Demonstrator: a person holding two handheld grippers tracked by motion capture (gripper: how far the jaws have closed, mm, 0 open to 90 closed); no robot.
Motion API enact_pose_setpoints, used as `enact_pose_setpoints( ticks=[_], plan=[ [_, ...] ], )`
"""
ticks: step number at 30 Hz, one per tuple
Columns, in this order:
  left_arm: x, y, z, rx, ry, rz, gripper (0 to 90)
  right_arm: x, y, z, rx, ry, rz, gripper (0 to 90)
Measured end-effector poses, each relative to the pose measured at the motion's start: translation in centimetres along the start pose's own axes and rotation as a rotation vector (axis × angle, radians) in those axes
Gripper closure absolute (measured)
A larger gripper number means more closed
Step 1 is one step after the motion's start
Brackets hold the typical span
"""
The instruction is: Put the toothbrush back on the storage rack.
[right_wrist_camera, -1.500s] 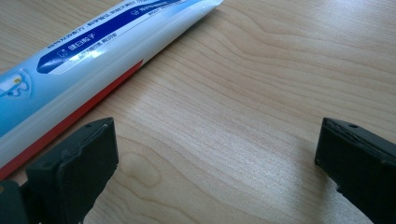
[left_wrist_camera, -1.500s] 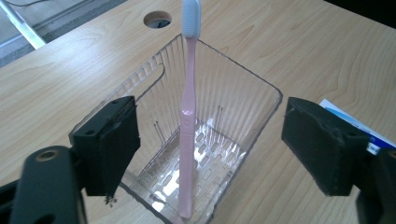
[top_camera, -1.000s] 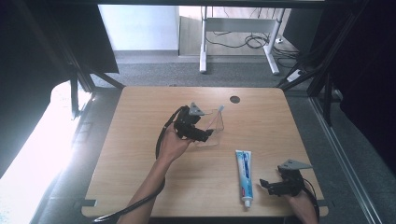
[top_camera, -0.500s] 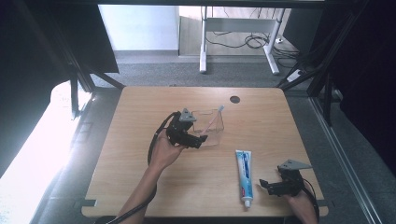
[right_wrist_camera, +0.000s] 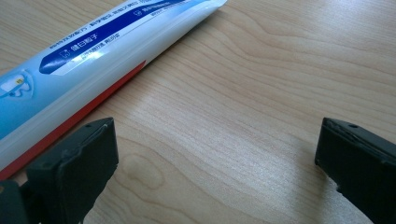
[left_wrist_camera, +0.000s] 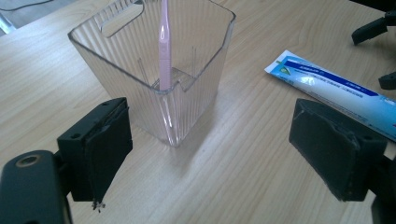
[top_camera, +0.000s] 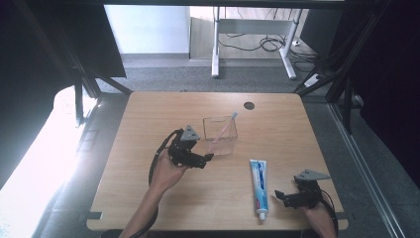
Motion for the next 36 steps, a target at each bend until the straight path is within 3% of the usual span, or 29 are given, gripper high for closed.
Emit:
enact_pose_setpoints(
  ticks=[24, 32, 36],
  plan=[
    [0.4, 0.9, -7.1, 0.058, 0.013, 0.020, 13.4, 0.0, -0.3, 0.1, 0.008, 0.004, -0.006, 0.0],
    [0.0, 1.7, -9.6, 0.048, -0.026, 0.055, 13.5, 0.0, -0.6, 0.2, 0.019, 0.000, -0.009, 0.0],
    [-0.1, 2.1, -10.3, 0.056, -0.022, 0.043, 13.5, 0.0, -0.7, 0.2, 0.022, 0.001, -0.008, 0.0]
  ],
)
Point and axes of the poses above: each handheld gripper's, and its own axes: x roughly backward along the jaws, z roughly out of its top, y roughly to its right, the point moved 8 cm from there along -x, roughly forward along the jaws, and after that the axes turned 14 degrees about -y, right-handed, at the moved point
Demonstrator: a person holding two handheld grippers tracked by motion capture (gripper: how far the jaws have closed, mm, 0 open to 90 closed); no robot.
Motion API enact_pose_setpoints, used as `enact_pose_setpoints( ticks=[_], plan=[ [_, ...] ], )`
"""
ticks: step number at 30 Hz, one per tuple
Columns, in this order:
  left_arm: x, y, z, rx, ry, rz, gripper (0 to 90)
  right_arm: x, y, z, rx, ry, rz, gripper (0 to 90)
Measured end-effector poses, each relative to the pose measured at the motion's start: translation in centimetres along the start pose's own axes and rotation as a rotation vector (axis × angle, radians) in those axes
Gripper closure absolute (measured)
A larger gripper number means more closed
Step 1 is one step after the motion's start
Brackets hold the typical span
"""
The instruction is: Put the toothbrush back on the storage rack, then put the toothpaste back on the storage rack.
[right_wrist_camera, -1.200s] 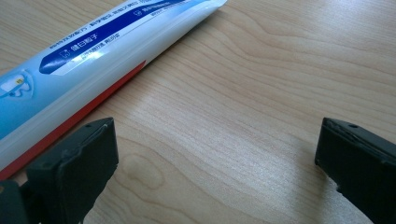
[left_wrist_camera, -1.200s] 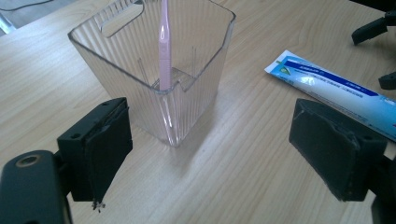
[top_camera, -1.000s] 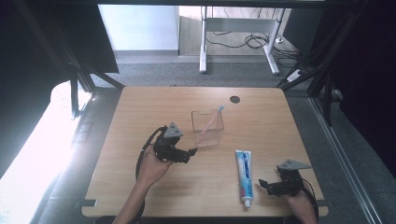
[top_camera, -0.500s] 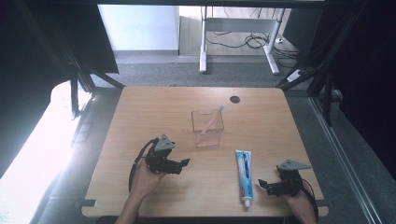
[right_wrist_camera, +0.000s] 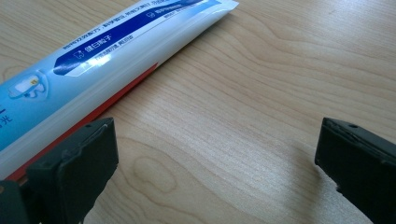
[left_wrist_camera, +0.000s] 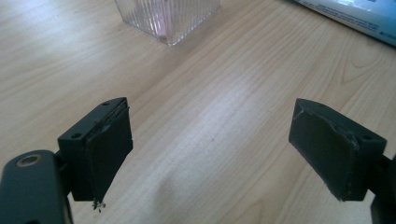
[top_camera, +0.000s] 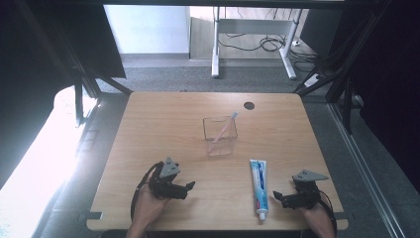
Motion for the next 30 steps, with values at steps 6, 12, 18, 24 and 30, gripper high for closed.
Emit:
enact_pose_setpoints(
  ticks=[6, 12, 18, 24, 30],
  plan=[
    [-0.7, 0.7, -1.5, 0.000, -0.026, 0.000, 13.5, 0.0, -0.1, 0.0, 0.004, -0.001, 0.001, 0.1],
    [-1.3, 0.6, -2.5, 0.005, -0.056, 0.012, 13.5, 0.0, -0.1, 0.0, 0.007, -0.001, 0.005, 0.6],
    [-1.2, 0.3, -2.8, 0.012, -0.051, 0.015, 13.5, 0.2, -0.1, 0.1, 0.005, 0.001, 0.011, 3.3],
    [-0.9, 0.0, -2.9, 0.033, -0.036, 0.009, 13.5, 0.7, -0.1, 0.2, 0.006, 0.003, 0.005, 7.7],
    [-0.6, -0.2, -2.8, 0.035, -0.013, -0.002, 13.5, 1.3, -0.3, 0.5, -0.008, -0.014, 0.022, 12.6]
  ],
)
Point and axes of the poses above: each handheld gripper's, and its own axes: x roughly backward along the jaws, z roughly out of its top, y roughly to its right, the point moved 8 cm from there along -x, roughly forward along the jaws, and after that the axes turned 14 degrees about -y, right-handed, at the moved point
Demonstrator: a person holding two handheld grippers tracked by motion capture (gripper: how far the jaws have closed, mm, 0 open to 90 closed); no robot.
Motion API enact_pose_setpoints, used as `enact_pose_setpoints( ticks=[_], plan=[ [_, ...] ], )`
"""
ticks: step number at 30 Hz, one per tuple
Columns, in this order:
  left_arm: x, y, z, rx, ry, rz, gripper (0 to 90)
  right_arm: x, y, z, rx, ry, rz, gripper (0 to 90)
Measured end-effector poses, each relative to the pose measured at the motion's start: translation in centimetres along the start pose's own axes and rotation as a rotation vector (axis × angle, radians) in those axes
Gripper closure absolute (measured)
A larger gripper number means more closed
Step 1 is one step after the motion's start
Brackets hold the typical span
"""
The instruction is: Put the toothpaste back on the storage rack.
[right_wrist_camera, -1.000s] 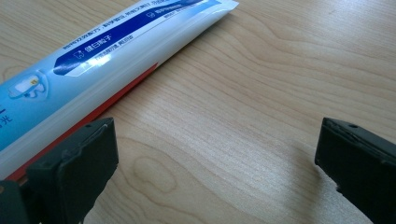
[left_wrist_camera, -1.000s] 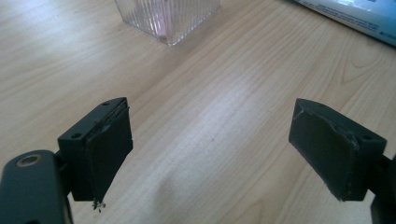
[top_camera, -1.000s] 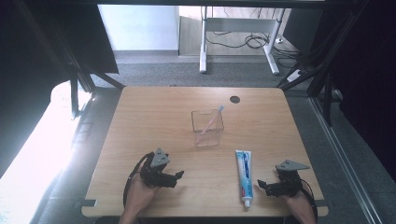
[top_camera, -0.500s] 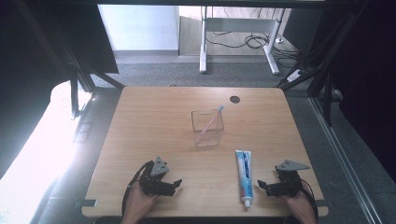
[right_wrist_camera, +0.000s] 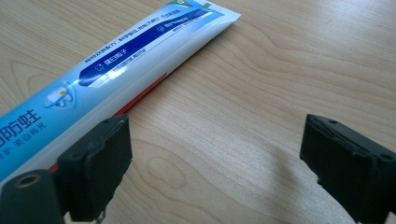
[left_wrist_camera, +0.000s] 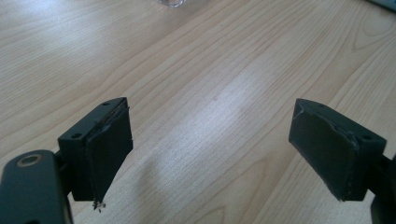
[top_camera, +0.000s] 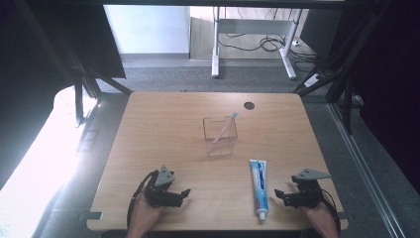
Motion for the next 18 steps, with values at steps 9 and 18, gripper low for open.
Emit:
enact_pose_setpoints(
  ticks=[9, 18],
  plan=[
    [0.2, -0.5, -0.1, 0.026, 0.013, -0.014, 13.5, 0.4, -1.1, 0.2, -0.001, -0.066, 0.068, 15.7],
    [-0.2, -0.6, -0.4, 0.042, -0.010, -0.030, 13.5, 1.8, -1.7, 1.1, -0.002, -0.041, 0.106, 57.5]
  ],
)
Point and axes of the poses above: each handheld gripper's, and its own axes: x roughly backward along the jaws, z roughly out of its top, y roughly to its right, the point moved 8 cm from there along -x, roughly forward along the jaws, and after that the axes turned 14 degrees about -y, right-handed, at the moved point
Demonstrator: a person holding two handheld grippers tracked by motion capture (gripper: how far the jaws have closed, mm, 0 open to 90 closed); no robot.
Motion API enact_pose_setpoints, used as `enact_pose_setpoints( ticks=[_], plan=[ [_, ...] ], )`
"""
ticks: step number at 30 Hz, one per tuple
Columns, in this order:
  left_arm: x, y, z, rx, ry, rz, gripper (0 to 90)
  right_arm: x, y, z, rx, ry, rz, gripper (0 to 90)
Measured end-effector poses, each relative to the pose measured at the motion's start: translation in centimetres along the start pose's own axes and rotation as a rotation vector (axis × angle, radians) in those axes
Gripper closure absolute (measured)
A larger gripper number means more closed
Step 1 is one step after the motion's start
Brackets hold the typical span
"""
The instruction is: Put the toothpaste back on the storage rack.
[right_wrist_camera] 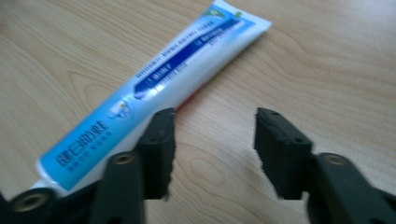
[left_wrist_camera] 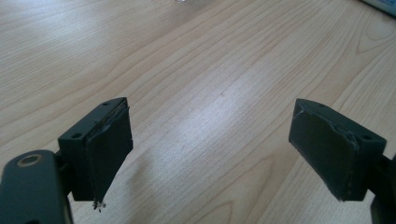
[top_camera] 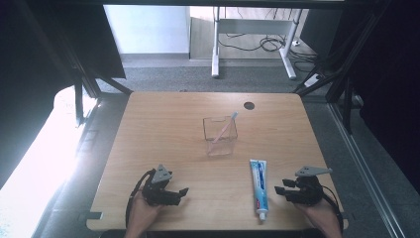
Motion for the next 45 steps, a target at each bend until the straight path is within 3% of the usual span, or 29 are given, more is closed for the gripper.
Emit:
enact_pose_setpoints(
  ticks=[4, 10, 15, 28, 38, 45],
  plan=[
    [-0.1, 0.0, 0.0, -0.001, -0.004, -0.002, 13.6, 0.3, -0.6, 0.3, 0.063, -0.016, -0.019, 71.7],
    [0.0, 0.1, 0.0, 0.004, 0.005, -0.010, 13.7, 0.5, -1.7, 1.0, 0.107, -0.035, -0.007, 89.9],
    [-0.1, 0.1, 0.0, 0.006, 0.005, -0.015, 13.7, 0.4, -2.7, 1.7, 0.142, -0.061, -0.010, 90.0],
    [-0.2, 0.1, 0.0, 0.004, 0.000, -0.016, 13.7, -1.8, -6.3, 3.1, 0.231, -0.096, 0.053, 90.0],
    [-0.3, 0.3, -0.1, 0.000, -0.006, -0.014, 13.8, -3.9, -7.8, 2.8, 0.251, -0.147, 0.083, 90.0],
    [-0.3, 0.3, -0.1, -0.002, -0.009, -0.014, 13.9, -4.1, -7.8, 2.3, 0.240, -0.160, 0.096, 90.0]
  ],
)
Point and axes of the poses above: each handheld gripper's, and its own axes: x roughly backward along the jaws, z roughly out of its top, y roughly to its right, the point moved 8 cm from there along -x, roughly forward along the jaws, and after that the axes turned 14 degrees about -y, right-handed, at the moved point
